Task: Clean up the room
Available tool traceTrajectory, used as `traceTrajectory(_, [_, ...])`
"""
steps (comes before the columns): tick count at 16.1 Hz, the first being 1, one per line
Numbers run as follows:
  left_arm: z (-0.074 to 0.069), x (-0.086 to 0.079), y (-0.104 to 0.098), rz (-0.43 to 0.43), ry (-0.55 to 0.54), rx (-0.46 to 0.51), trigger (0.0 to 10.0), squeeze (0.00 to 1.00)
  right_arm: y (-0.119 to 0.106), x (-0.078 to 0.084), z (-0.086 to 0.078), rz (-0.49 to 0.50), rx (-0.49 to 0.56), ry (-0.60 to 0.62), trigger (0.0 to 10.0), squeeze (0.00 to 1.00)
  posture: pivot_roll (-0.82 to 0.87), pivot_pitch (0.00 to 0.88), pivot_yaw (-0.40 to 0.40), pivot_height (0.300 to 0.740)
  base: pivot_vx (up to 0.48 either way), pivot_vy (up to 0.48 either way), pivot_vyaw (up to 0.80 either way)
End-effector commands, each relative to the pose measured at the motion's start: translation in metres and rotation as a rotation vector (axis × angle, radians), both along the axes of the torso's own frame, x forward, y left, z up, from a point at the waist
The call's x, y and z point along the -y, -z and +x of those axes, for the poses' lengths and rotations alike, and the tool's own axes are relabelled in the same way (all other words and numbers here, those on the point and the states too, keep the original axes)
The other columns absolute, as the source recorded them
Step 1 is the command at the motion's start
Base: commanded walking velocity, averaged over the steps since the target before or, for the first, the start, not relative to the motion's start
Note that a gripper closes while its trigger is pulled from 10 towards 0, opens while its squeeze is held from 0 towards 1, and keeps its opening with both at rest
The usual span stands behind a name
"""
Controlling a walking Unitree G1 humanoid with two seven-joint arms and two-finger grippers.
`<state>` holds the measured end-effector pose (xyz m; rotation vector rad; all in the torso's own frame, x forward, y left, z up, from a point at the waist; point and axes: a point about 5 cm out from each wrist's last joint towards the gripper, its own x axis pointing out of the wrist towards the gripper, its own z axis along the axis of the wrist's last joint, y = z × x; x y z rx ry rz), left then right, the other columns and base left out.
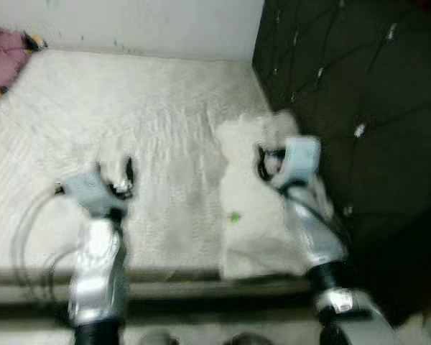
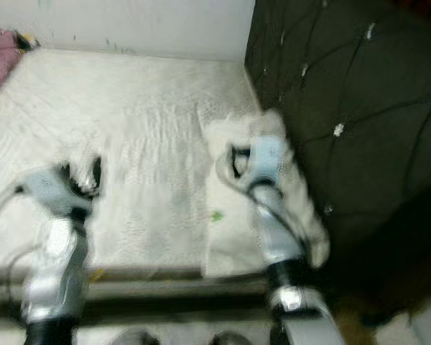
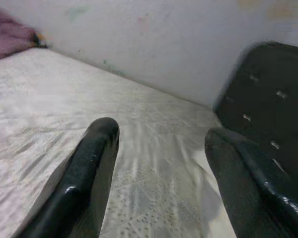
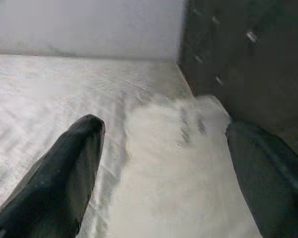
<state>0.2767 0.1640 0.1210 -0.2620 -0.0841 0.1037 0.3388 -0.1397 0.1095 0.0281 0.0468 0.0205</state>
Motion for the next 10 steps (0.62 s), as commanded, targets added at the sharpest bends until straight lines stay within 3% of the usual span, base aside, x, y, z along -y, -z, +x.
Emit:
traceTrajectory(1, [0.0014,-0.0021,-0.0040,0.007,-0.007,0.016,10.0,0.00,-0.0071,-0.0030,0.0028,0.006,0.022,-0.008,10.0,0.00,0.07,0.000,-0.059,0.740,0.000,0.480,0.00])
traceTrajectory(4, [0.0013,-0.0019,-0.0037,0.009,-0.008,0.014,10.0,0.00,-0.0070,-0.0040,0.0025,0.001,0.023,-0.016,10.0,0.00,0.07,0.000,-0.059,0.740,0.000,0.293,0.00])
traceTrajectory(10, [0.0011,-0.0039,-0.0036,0.016,-0.018,0.017,10.0,0.00,-0.0073,-0.0045,0.0039,0.000,0.026,-0.020,10.0,0.00,0.08,0.000,-0.061,0.740,0.000,0.480,0.00])
